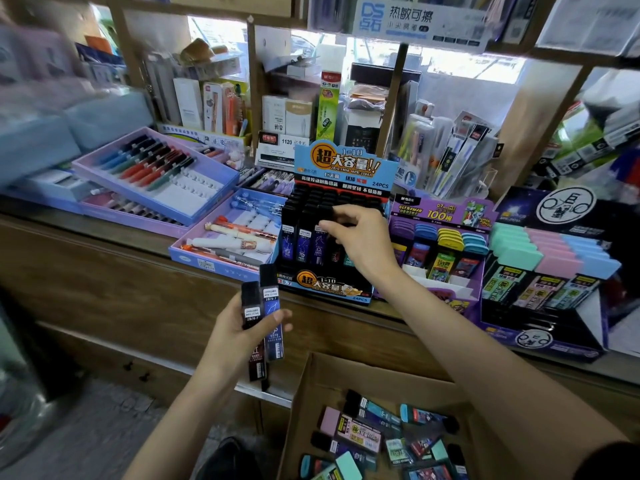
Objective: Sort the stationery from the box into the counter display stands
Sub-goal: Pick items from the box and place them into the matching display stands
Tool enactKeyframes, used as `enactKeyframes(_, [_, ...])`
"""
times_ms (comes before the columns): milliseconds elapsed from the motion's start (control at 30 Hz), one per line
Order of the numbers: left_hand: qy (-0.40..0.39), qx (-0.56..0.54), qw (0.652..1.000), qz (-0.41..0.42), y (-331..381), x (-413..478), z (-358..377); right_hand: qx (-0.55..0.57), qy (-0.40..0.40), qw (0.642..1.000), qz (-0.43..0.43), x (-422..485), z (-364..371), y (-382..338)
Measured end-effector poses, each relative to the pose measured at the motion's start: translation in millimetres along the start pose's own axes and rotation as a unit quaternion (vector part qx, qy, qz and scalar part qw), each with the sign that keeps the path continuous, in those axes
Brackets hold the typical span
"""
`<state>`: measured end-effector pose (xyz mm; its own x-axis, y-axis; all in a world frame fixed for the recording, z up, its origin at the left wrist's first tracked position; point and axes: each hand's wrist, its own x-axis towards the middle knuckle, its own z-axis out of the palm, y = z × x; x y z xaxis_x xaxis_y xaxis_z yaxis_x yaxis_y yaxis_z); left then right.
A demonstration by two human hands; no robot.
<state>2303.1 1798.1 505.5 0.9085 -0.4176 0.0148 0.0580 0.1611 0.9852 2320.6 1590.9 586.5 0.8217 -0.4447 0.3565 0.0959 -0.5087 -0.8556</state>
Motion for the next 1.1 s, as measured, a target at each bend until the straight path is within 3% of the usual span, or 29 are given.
enactKeyframes(267, [0.005, 0.0, 1.0, -0.005, 0.0, 0.5, 1.0, -0.047, -0.013, 0.998, 0.035, -4.2, 3.9, 7.3])
enactKeyframes(500, [-0.002, -0.005, 1.0, 0.004, 7.2, -3.2, 10.7, -0.255, -0.085, 0.963, -0.018, -11.4, -6.6, -1.7])
enactKeyframes(600, [-0.019, 0.003, 1.0, 0.013, 10.3, -4.0, 18.1, -0.105, -0.137, 0.984, 0.033, -31.2, -13.6, -6.7])
enactKeyframes(700, [-0.044, 0.013, 0.999, 0.027, 13.6, -4.3, 28.8, 0.029, -0.222, 0.97, 0.096, -56.8, -7.6, -9.9])
enactKeyframes(1100, [-0.055, 0.011, 0.998, 0.028, 25.7, 4.5, 64.4, 0.133, -0.153, 0.971, 0.127, -62.7, -21.0, -12.4])
